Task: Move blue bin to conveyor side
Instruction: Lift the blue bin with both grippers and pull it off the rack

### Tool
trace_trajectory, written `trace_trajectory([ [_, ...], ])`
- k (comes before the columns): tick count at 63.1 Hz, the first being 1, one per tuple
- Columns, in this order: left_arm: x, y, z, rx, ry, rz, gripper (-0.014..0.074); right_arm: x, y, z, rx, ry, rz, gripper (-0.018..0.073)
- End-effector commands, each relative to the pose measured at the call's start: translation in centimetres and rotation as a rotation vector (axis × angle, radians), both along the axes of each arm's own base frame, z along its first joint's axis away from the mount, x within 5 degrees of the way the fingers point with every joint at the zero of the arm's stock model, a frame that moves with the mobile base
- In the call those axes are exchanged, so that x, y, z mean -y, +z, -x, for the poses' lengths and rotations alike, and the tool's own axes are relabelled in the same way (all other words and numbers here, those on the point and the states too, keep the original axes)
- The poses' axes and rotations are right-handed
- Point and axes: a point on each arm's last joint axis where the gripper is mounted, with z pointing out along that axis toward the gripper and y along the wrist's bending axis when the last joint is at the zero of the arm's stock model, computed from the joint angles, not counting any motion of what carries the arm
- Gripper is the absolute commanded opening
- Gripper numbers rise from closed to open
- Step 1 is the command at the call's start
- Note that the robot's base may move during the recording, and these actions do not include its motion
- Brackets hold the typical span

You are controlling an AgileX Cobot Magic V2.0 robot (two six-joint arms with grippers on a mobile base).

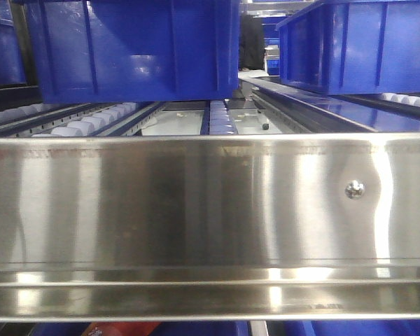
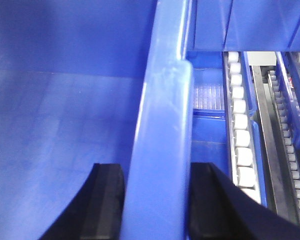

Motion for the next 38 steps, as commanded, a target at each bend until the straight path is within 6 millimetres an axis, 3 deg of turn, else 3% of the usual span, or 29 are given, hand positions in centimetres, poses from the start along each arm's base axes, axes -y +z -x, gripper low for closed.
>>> trace_trajectory([
  [1,-0.57,1.3,0.54,0.128,0.042,-0.051,-0.002,0.88,1.36,0.32,0.147,-0.045,0.045,-0.0081],
  [38,-0.57,1.3,0.54,0.128,0.042,-0.051,-0.002,0.88,1.36,0.32,0.147,-0.045,0.045,-0.0081],
])
